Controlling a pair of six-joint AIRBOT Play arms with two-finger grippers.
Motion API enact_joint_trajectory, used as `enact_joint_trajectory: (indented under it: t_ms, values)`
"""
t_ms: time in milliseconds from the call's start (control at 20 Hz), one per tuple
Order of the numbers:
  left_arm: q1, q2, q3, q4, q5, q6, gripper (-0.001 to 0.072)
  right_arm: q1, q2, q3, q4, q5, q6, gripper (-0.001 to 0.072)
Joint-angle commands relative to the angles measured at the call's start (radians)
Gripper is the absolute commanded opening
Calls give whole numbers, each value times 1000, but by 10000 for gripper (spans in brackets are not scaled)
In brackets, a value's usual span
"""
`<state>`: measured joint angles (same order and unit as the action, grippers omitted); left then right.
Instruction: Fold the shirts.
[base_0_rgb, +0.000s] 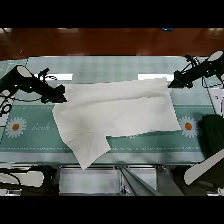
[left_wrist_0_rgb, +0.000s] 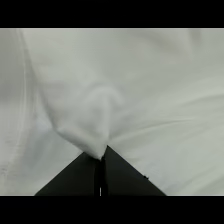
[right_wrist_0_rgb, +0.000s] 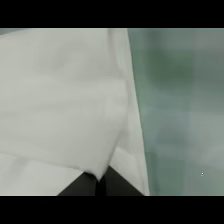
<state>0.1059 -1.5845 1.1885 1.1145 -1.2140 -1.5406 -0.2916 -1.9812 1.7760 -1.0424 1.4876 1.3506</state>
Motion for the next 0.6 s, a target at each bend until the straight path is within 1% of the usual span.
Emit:
enact_joint_trajectory:
  t_ms: [0, 50, 100, 150, 250, 350, 400, 500, 550]
  values:
    - [0, 1, -5, 0, -31, 3, 14, 0, 0, -7, -2, 6, 3, 35]
    - [0, 1, -4, 0, -46, -1, 27, 0, 0, -7, -10, 5, 35, 163]
    - [0, 1, -4, 0, -73, -6, 236, 0, 0, -7, -18, 10, 61, 396]
    - [0, 3, -4, 10, -110, -6, 500, -3, 3, -7, -24, 24, 72, 414]
    - [0, 30, -5, 96, -176, -6, 506, -19, 27, -7, -48, 56, 95, 414]
    - [8, 121, -35, 212, -177, -58, 506, -42, 98, -51, -88, 44, 109, 414]
    - [29, 190, -76, 234, -168, -69, 506, -55, 151, -110, -93, 13, 108, 414]
    - [98, 334, -222, 211, -147, -70, 506, -82, 289, -309, -84, -102, 99, 414]
    - [146, 412, -329, 164, -138, -69, 506, -92, 363, -435, -51, -168, 66, 414]
